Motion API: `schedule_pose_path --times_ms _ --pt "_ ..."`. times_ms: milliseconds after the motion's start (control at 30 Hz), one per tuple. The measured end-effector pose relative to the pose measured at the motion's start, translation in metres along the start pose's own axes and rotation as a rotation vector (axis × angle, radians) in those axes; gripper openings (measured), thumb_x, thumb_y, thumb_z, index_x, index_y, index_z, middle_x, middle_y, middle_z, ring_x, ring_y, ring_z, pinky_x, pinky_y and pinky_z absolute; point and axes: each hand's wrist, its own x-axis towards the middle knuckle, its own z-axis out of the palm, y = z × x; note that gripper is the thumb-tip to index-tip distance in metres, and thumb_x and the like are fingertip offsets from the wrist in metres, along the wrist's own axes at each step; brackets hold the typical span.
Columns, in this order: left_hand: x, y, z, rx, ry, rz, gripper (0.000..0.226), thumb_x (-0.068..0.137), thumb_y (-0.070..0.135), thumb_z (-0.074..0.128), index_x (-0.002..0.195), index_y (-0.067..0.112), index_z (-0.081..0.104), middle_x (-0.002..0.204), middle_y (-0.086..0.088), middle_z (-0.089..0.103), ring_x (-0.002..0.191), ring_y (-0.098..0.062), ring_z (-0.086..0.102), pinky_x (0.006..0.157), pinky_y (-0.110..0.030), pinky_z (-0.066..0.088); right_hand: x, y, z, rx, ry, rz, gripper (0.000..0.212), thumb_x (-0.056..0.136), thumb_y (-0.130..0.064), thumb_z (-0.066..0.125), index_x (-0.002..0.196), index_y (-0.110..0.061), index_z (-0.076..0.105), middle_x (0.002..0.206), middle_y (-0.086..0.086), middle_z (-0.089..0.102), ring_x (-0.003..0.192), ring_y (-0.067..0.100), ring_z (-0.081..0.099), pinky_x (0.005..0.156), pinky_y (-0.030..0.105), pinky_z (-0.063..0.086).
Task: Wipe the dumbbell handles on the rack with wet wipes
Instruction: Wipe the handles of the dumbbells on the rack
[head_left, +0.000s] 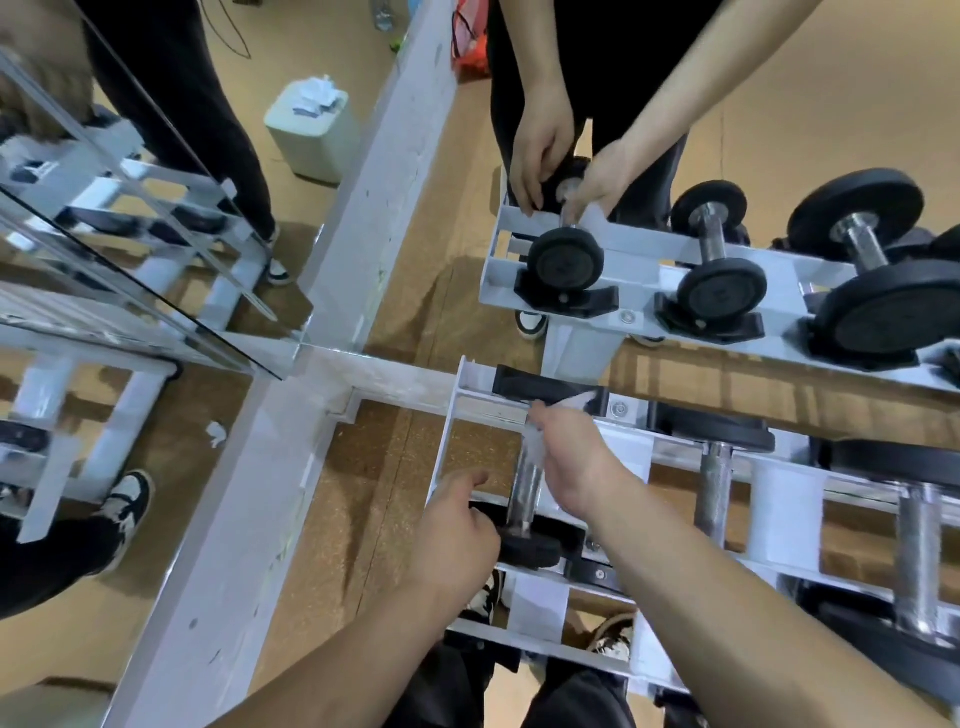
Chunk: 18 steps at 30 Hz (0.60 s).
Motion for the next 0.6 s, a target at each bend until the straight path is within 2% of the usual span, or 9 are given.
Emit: schedule_pose_path --times_ms 100,167,233,267,367,433,467,533,600 --pt "0.000 -0.001 -0.002 0.010 0.018 0.000 0.057 0.098 0.001 0.043 0.146 0.030 0.052 0.149 0.015 0.048 0.130 -0.012 0.054 0.098 -0.021 0.045 -0.004 0.019 0.003 -0.080 0.015 -0.007 0.037 0.108 -0.026 0.049 0.141 -0.008 0.045 0.119 0.006 0.058 0.116 0.027 0.056 0.098 0.040 0.043" --pt "0.000 -0.002 -0.003 0.007 0.023 -0.026 0.058 0.097 0.002 0.044 0.146 0.031 0.052 0.150 0.012 0.050 0.131 -0.010 0.053 0.094 -0.017 0.043 -0.024 0.041 0.006 -0.211 -0.033 -0.020 0.053 0.108 -0.022 0.047 0.153 -0.009 0.022 0.132 0.014 0.054 0.117 0.029 0.058 0.095 0.038 0.049" --pt "0.000 -0.001 -0.004 -0.003 0.019 -0.046 0.058 0.096 0.002 0.043 0.146 0.031 0.053 0.149 0.010 0.052 0.120 -0.008 0.055 0.080 -0.006 0.040 -0.036 0.057 0.005 -0.287 -0.091 0.038 0.064 0.110 -0.021 0.045 0.160 -0.007 0.007 0.141 0.020 0.050 0.099 0.019 0.063 0.077 0.029 0.054" --pt "0.001 -0.002 -0.004 -0.018 0.020 -0.053 0.058 0.096 0.002 0.043 0.145 0.031 0.053 0.148 0.010 0.052 0.113 -0.006 0.054 0.070 -0.001 0.039 -0.036 0.057 0.004 -0.309 -0.081 0.056 0.065 0.110 -0.022 0.044 0.161 -0.005 0.007 0.136 0.015 0.049 0.092 0.013 0.059 0.071 0.025 0.050" --pt "0.000 -0.003 -0.004 -0.060 0.014 -0.071 0.057 0.099 0.002 0.042 0.147 0.031 0.050 0.148 0.009 0.052 0.104 -0.003 0.050 0.060 0.003 0.039 -0.013 0.035 0.001 -0.213 -0.009 0.057 0.052 0.109 -0.022 0.045 0.156 -0.002 0.032 0.125 0.014 0.060 0.104 0.022 0.057 0.085 0.033 0.041" --pt "-0.001 -0.004 -0.005 -0.100 0.006 -0.070 0.057 0.100 0.001 0.042 0.149 0.029 0.049 0.152 0.008 0.048 0.100 0.003 0.049 0.062 0.005 0.038 0.002 0.013 -0.002 -0.131 0.049 -0.003 0.042 0.108 -0.019 0.049 0.143 0.003 0.050 0.111 0.019 0.067 0.085 0.020 0.057 0.078 0.036 0.046" --pt "-0.001 -0.004 -0.005 -0.115 0.007 -0.071 0.056 0.100 0.000 0.042 0.149 0.028 0.049 0.153 0.008 0.047 0.099 0.004 0.050 0.062 0.006 0.037 0.007 0.008 -0.003 -0.123 0.056 -0.029 0.040 0.106 -0.018 0.051 0.137 0.007 0.054 0.120 0.026 0.067 0.084 0.025 0.060 0.081 0.040 0.052" --pt "-0.001 -0.007 -0.005 -0.125 0.016 -0.069 0.057 0.099 -0.001 0.042 0.147 0.028 0.050 0.153 0.008 0.047 0.108 0.004 0.050 0.065 0.007 0.035 0.011 0.010 0.000 -0.153 0.055 -0.024 0.040 0.104 -0.018 0.053 0.133 0.009 0.057 0.136 0.031 0.061 0.109 0.042 0.065 0.099 0.051 0.052" --pt "-0.002 -0.010 -0.006 -0.096 0.024 -0.054 0.058 0.098 0.001 0.043 0.147 0.031 0.050 0.153 0.010 0.048 0.126 -0.003 0.047 0.077 0.004 0.035 -0.001 0.025 0.006 -0.223 0.042 0.023 0.035 0.106 -0.021 0.050 0.134 0.001 0.053 0.130 0.024 0.061 0.120 0.038 0.060 0.103 0.048 0.048"
